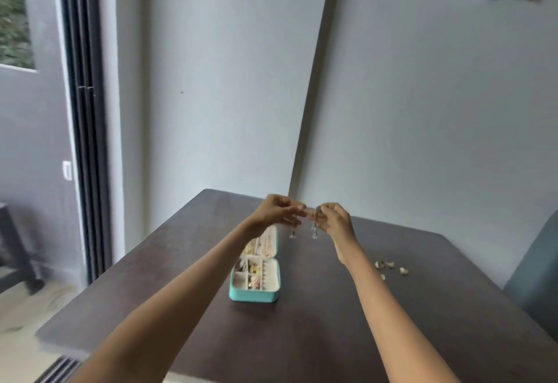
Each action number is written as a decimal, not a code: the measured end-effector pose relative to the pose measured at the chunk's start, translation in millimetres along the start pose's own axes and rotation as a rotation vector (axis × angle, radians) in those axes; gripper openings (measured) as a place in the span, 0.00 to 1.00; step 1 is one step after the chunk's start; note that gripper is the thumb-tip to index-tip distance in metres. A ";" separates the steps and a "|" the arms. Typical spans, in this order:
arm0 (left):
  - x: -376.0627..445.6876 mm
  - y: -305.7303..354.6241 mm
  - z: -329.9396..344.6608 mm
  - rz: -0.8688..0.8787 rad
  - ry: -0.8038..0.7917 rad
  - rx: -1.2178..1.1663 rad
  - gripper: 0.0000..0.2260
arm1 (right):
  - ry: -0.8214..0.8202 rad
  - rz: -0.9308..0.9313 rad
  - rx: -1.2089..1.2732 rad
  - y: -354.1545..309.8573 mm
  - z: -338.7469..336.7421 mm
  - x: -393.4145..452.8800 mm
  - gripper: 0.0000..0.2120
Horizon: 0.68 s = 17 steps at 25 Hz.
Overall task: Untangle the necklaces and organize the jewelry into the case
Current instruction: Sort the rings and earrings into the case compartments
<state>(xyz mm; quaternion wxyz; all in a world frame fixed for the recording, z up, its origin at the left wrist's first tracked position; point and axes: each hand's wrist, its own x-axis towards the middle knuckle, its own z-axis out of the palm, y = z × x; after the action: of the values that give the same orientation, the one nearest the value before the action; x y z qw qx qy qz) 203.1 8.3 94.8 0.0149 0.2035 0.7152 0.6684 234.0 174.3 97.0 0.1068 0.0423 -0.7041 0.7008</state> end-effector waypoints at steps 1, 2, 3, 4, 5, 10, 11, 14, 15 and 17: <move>-10.7 -2.1 -8.9 -0.017 0.007 -0.002 0.04 | -0.009 0.016 0.009 5.3 12.9 -6.4 0.06; -20.0 -6.2 -18.3 -0.028 0.021 -0.009 0.04 | -0.016 0.030 0.010 10.8 25.3 -12.1 0.06; -29.7 -9.5 -27.6 -0.050 0.035 -0.018 0.04 | -0.021 0.042 0.006 16.3 37.0 -17.6 0.06; -41.5 -12.7 -35.9 -0.085 0.052 -0.018 0.05 | -0.031 0.063 0.004 22.4 48.4 -24.3 0.06; -51.8 -15.4 -42.6 -0.120 0.067 -0.014 0.05 | -0.045 0.090 -0.008 28.4 58.0 -29.3 0.06; -90.8 -34.6 -58.7 -0.255 0.145 0.046 0.08 | -0.059 0.151 -0.141 77.0 96.0 -27.4 0.11; -96.0 -37.5 -58.2 -0.286 0.136 0.062 0.08 | -0.053 0.153 -0.178 80.1 100.2 -31.4 0.12; -104.5 -43.5 -55.4 -0.362 0.107 0.148 0.10 | -0.045 0.149 -0.269 69.3 109.9 -52.0 0.10; -105.3 -44.2 -54.8 -0.383 0.105 0.176 0.11 | -0.041 0.147 -0.263 68.1 111.7 -55.5 0.11; -103.2 -42.9 -55.6 -0.422 0.095 0.232 0.10 | -0.049 0.149 -0.262 69.9 114.1 -56.1 0.14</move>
<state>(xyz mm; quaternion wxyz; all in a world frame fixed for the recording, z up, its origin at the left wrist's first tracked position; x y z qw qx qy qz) 269.7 -77.7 33.5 0.0971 0.0186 0.8139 0.5725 263.6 56.6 17.5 0.0417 -0.0072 -0.7931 0.6077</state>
